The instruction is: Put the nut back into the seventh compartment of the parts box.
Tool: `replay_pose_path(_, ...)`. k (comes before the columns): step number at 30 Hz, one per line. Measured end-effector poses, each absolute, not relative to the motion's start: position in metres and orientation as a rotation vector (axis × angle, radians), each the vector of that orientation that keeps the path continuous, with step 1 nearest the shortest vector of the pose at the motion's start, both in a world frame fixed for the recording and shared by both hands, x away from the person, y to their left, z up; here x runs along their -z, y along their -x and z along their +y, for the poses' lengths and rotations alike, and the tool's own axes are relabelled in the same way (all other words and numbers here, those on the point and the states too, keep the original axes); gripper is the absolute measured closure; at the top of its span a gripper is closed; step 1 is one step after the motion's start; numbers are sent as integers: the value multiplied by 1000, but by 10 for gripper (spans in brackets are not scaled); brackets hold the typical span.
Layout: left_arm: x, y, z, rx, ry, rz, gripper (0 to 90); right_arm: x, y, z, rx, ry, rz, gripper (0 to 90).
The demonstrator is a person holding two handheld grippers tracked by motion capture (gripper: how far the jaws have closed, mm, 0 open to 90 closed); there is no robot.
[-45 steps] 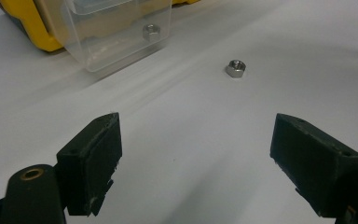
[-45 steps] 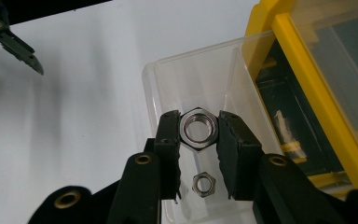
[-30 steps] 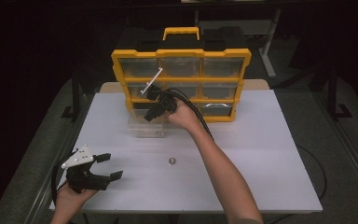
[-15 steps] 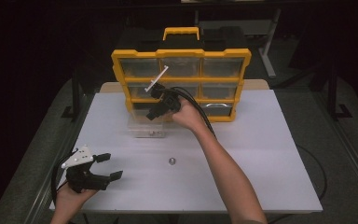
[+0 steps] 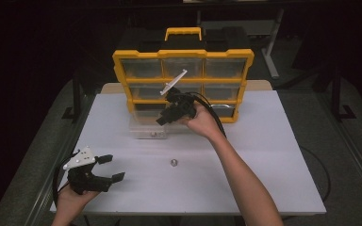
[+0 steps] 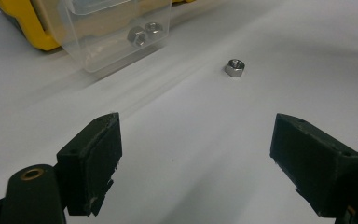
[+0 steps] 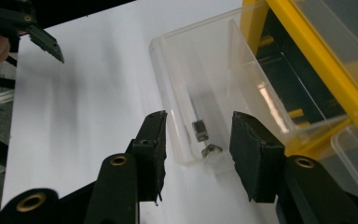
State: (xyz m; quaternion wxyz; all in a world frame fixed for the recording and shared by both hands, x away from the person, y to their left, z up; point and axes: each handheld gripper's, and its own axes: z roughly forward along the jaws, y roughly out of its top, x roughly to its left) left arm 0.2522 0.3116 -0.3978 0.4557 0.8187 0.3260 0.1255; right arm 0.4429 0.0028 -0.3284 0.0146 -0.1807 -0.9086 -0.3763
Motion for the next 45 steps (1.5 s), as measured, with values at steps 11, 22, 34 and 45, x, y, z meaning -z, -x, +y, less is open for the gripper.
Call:
replay_pose_path(11, 398, -252, 309, -309, -2028, 794, 167, 340, -423, -23, 1173, 588, -2831, 515)
replay_pose_path(22, 398, -252, 308, -308, -2029, 794, 167, 356, -403, -31, 1161, 573, -2841, 495)
replay_pose_path(34, 398, -252, 307, -308, -2031, 791, 167, 382, -383, -33, 1128, 551, -2862, 497)
replay_pose_path(45, 398, -252, 308, -310, -2036, 790, 167, 407, -372, -28, 1061, 545, -2856, 506)
